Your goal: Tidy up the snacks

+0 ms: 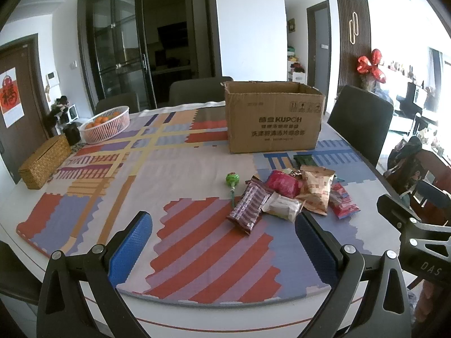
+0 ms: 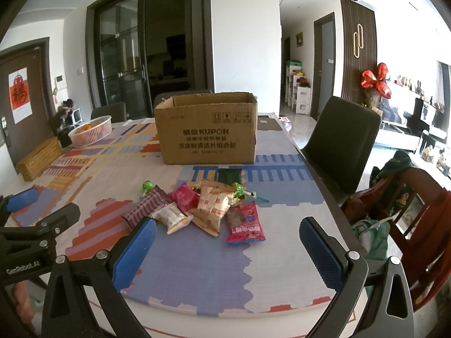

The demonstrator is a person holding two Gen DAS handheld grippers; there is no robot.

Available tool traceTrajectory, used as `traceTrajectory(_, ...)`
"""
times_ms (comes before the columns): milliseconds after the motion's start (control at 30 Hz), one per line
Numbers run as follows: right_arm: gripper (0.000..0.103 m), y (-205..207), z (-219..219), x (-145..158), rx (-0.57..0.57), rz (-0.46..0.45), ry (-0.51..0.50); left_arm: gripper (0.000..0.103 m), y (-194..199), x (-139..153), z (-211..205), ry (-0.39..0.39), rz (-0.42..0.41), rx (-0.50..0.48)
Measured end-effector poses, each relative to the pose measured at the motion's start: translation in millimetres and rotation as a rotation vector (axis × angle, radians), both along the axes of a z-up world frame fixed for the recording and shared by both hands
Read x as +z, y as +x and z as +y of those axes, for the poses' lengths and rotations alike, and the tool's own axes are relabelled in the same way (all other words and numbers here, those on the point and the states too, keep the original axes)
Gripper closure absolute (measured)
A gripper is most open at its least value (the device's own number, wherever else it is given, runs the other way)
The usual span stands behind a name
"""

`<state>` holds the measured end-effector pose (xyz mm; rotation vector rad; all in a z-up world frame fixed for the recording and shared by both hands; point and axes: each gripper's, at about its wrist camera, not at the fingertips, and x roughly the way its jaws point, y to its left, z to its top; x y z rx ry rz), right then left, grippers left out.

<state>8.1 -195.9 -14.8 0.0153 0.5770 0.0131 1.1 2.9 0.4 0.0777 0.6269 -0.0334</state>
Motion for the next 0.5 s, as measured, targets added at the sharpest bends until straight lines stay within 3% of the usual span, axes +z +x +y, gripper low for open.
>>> traceTrajectory(200,0.000,7.6,0.5,-5.2,0.001,0.010,-0.014,0.000,11.8,-7.6,-0.7,0.011,0.016,-0.010)
traceTrajectory(500,0.001,34.1,-2.4,-19.6,-0.004,0.050,-0.013,0.000,37.9,-21.0,-8.3,0.090,0.005,-0.011)
